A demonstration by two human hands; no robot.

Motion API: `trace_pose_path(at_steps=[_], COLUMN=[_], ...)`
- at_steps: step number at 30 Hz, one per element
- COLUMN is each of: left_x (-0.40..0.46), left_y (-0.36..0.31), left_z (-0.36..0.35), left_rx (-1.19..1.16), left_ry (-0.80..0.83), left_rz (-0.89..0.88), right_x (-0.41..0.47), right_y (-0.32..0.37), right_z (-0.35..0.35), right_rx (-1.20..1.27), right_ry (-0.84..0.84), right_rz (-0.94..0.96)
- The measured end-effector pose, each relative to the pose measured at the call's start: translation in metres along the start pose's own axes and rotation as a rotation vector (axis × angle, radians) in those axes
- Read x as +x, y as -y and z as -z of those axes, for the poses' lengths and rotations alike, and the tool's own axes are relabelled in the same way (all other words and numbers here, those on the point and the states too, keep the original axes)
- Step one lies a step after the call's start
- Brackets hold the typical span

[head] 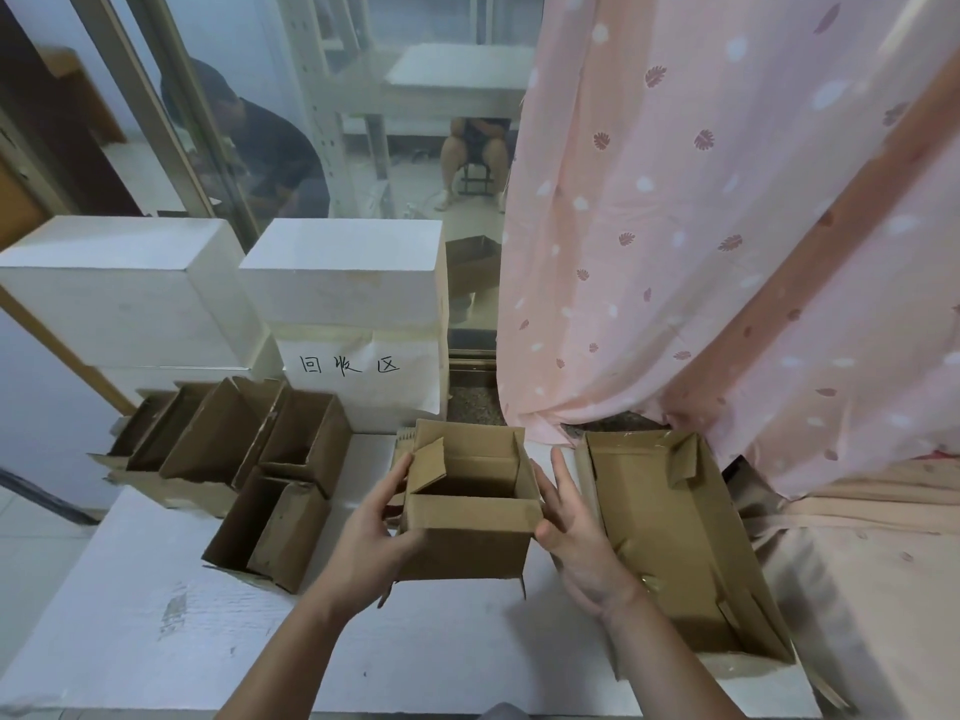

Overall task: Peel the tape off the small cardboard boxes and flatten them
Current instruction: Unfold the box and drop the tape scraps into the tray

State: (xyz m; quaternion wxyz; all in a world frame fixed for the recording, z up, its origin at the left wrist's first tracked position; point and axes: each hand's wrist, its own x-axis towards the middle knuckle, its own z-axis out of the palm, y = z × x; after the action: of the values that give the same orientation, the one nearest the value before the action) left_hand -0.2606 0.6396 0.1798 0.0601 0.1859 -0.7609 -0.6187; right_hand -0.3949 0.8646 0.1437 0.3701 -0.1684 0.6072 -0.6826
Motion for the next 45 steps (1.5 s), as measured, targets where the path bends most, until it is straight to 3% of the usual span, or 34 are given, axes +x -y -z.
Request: trace_pose_path(at_steps=[5, 15, 23, 31, 35, 38, 45], left_x=[-0.002, -0.001, -0.004, -0.006, -0.007, -0.006, -0.002], left_y=[-0.007, -0.028, -0.033, -0.035, -0.035, -0.031, -0.018], left_z=[-0.008, -0.020, -0.030, -0.021, -0.017, -0.014, 0.002], left_rx=[-0.064, -0.380, -0.461, -0.495, -0.410, -0.219, -0.018], left_ry=[-0.084, -0.185, -0.164, -0.142, -0.128, -0.116, -0.116], left_rz=[0.013, 0.112, 0.191, 0.163, 0.066, -0.027, -0.024], right_x=[0.003, 0.004, 0.000, -0.002, 0.000, 0.002, 0.008], right_y=[0.001, -0.007, -0.011, -0.013, -0.016, -0.016, -0.016], right_z=[-0.002, -0.013, -0.021, -0.020, -0.018, -0.017, -0.009], right_rx=[0.039, -0.231, -0.197, -0.267, -0.297, -0.288, -0.353], right_ry=[-0.033, -0.197, -0.201, -0.258, -0.276, -0.277, -0.270], right_rz=[0.032, 0.073, -0.053, -0.094, -0.097, -0.117, -0.090])
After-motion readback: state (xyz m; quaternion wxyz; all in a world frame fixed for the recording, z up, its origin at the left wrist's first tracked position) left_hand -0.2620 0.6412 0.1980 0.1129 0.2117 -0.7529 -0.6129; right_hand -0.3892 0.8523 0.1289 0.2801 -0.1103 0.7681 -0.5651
